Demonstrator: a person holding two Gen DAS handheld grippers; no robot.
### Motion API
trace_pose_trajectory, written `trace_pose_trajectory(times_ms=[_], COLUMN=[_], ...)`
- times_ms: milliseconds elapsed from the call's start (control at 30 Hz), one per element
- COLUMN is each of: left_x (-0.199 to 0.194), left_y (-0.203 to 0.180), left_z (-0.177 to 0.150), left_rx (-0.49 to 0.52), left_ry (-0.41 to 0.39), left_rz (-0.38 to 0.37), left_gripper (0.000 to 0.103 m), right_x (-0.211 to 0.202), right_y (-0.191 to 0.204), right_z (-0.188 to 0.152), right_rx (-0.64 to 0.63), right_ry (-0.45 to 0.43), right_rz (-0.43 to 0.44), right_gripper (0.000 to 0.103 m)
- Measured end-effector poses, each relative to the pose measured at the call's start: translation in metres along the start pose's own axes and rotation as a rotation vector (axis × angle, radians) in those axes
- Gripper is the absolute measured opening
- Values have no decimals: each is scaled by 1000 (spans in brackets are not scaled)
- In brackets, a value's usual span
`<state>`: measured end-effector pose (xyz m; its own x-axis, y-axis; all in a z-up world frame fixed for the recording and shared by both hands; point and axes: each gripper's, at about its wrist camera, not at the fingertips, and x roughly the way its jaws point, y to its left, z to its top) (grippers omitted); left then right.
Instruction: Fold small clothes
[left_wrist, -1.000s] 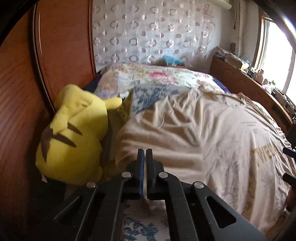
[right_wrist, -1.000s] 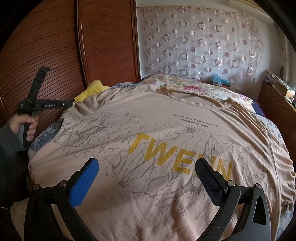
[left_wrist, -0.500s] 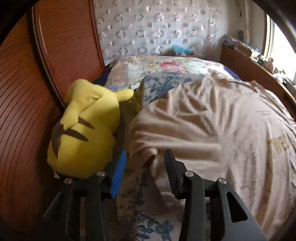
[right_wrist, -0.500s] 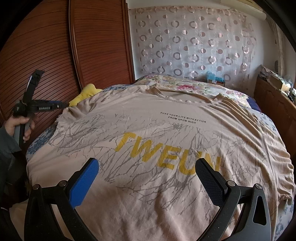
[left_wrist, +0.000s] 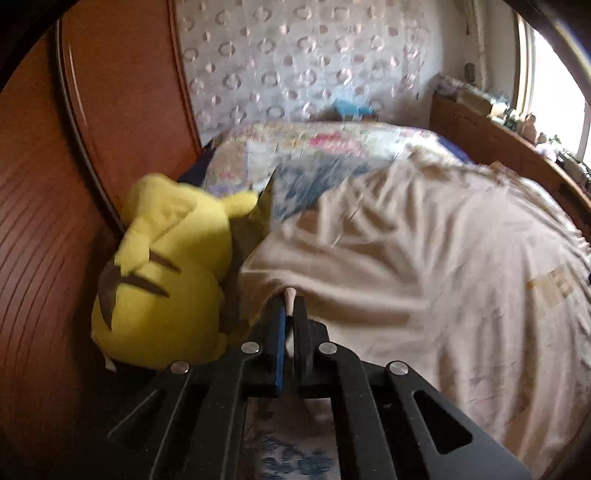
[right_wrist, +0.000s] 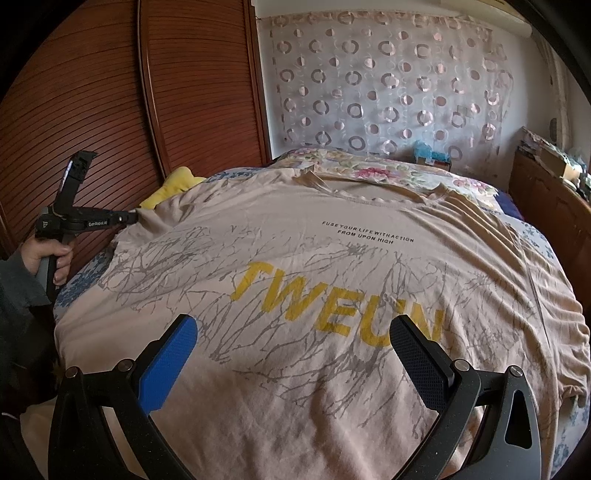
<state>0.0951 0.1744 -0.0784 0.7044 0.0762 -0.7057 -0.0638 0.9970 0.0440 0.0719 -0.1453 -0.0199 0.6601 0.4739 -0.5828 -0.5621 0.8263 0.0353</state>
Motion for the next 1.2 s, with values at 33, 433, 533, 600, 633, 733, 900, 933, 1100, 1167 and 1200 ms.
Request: trace_pose_trajectory(times_ms=[33,433,533,600,633,733,900,933,1100,1167,1200], left_x=[-6,-52,-61,-67,-68,-73,-79,-80,-83,-81,-81], left_y=[-4,-102,-106,-100,-97,-89,-70,-63,-43,-37,-36], left_z=[5,54,53,50,49,41,21,16,-8,-15,-17], left_rx=[1,128,130,116,110,94,61,42,-21,-35,-38], left_ry=[-18,-137,-165,-183,-184,-185,-192,-196,-203,-199,-198], left_rz=[-16,-237,-251,-257,-259,-241,-197,-179,-133,-124,-120], left_gripper=[4,8,30,44,46,68,79,79,79,79,79], right_x=[1,2,2,3,3,3,6,6,11,19,24], right_y=[0,0,-1,-1,-1,0,6,7,20,27,31], right_z=[0,0,0,0,0,0,8,12,42,56,63], right_rx=[0,-1,0,-2,-3,-10,-57,-70,-165,-204,-221], right_ry=[3,10,11,16,17,22,40,39,12,2,0], right_rz=[2,4,10,22,27,33,50,55,83,101,115], right_gripper=[103,103,103,103,103,103,100,98,81,76,71])
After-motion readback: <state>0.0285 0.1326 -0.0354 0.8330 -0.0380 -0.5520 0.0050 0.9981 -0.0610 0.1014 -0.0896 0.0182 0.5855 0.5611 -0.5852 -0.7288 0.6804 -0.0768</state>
